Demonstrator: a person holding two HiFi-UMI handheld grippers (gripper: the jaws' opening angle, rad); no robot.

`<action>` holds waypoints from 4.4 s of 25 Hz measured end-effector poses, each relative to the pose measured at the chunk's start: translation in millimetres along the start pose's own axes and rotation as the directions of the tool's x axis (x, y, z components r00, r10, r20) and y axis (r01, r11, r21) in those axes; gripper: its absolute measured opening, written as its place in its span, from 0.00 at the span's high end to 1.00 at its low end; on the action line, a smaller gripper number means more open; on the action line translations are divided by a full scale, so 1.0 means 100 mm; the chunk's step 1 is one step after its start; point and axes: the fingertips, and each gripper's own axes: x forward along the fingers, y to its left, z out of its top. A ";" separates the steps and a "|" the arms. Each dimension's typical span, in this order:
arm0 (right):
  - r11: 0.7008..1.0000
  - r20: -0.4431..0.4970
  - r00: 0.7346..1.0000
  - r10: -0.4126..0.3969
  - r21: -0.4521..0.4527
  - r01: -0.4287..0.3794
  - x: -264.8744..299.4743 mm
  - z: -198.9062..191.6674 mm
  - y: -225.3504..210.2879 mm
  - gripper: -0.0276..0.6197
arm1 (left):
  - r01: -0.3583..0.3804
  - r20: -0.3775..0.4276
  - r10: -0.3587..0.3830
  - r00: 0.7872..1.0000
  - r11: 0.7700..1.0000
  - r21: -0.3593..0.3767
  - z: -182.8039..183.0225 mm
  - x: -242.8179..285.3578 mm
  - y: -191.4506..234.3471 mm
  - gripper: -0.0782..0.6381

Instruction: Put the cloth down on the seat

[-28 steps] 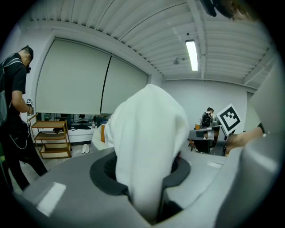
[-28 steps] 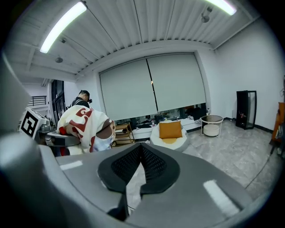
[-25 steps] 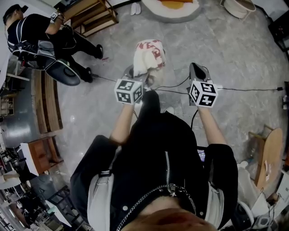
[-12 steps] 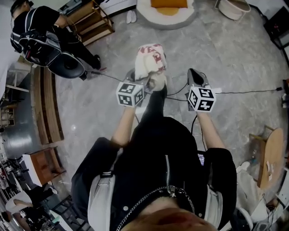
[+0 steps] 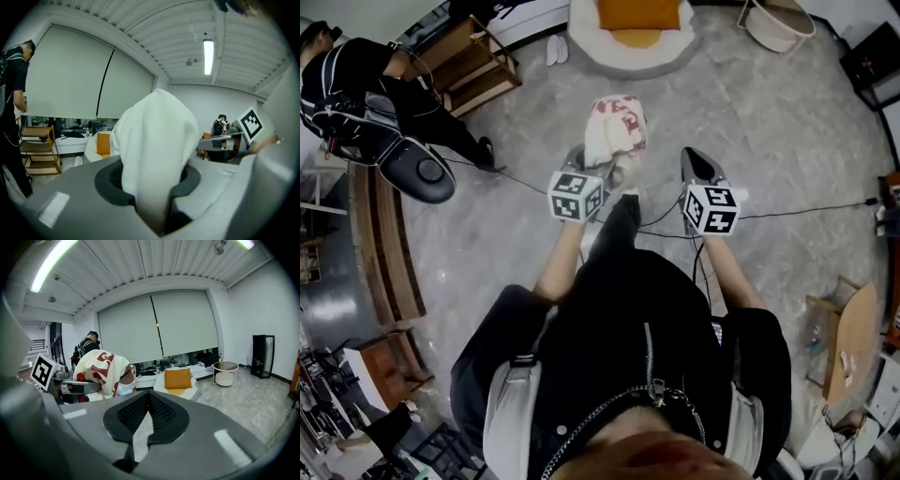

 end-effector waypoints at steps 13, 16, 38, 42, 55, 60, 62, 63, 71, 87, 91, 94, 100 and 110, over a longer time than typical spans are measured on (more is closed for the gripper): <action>1.000 -0.046 0.999 0.022 0.008 -0.021 1.49 0.90 -0.21 0.95 | 0.011 -0.022 -0.011 1.000 1.000 0.002 0.83 1.10 1.09 0.68; 1.000 -0.043 0.999 0.014 0.012 -0.013 1.78 1.05 -0.32 0.95 | 0.017 -0.029 -0.017 0.999 1.000 0.001 0.92 1.35 1.30 0.68; 0.998 -0.053 0.998 -0.039 0.038 0.041 3.16 1.63 -0.96 0.95 | 0.065 -0.059 -0.065 0.996 0.998 0.001 1.32 2.68 2.18 0.68; 0.998 -0.059 0.998 -0.038 0.044 0.041 3.24 1.66 -1.14 0.95 | 0.066 -0.067 -0.066 0.996 0.998 -0.005 1.34 2.86 2.14 0.68; 0.995 -0.036 0.995 0.092 0.040 -0.090 3.99 2.17 -1.65 0.95 | -0.039 -0.071 0.038 0.997 0.999 -0.014 1.67 3.56 2.29 0.68; 0.990 -0.022 0.990 0.138 0.024 -0.138 4.12 2.43 -1.93 0.95 | -0.091 -0.054 0.090 0.994 0.996 -0.023 1.85 3.78 2.25 0.68; 0.987 -0.021 0.987 0.162 0.020 -0.161 4.20 2.53 -2.03 0.95 | -0.109 -0.050 0.108 0.993 0.994 -0.025 1.94 3.89 2.25 0.68; 0.985 -0.023 0.985 0.174 0.016 -0.173 4.27 2.58 -2.10 0.95 | -0.117 -0.050 0.116 0.992 0.993 -0.025 1.99 3.99 2.25 0.68; 0.977 -0.042 0.977 0.210 0.038 -0.209 4.57 2.60 -2.45 0.95 | -0.150 -0.069 0.148 0.987 0.989 -0.016 2.08 4.39 2.29 0.68; 0.985 -0.091 0.981 0.174 0.032 -0.172 5.64 3.02 -3.03 0.95 | -0.103 -0.083 0.098 0.992 0.993 -0.061 2.36 5.60 2.93 0.68; 0.988 -0.102 0.983 0.154 0.035 -0.151 6.13 3.29 -3.13 0.95 | -0.085 -0.098 0.078 0.992 0.994 -0.068 2.52 5.99 3.31 0.68; 0.990 -0.110 0.984 0.138 0.046 -0.134 6.45 3.46 -3.19 0.95 | -0.070 -0.116 0.061 0.991 0.995 -0.074 2.59 6.26 3.58 0.68; 0.995 -0.152 0.983 0.101 0.039 -0.096 7.03 3.58 -3.32 0.95 | -0.043 -0.145 0.029 0.989 0.995 -0.094 2.64 6.73 4.04 0.68; 0.997 -0.211 0.974 0.076 0.024 -0.073 7.57 3.56 -3.47 0.95 | 0.015 -0.200 -0.032 0.979 0.996 -0.086 2.51 7.21 4.37 0.68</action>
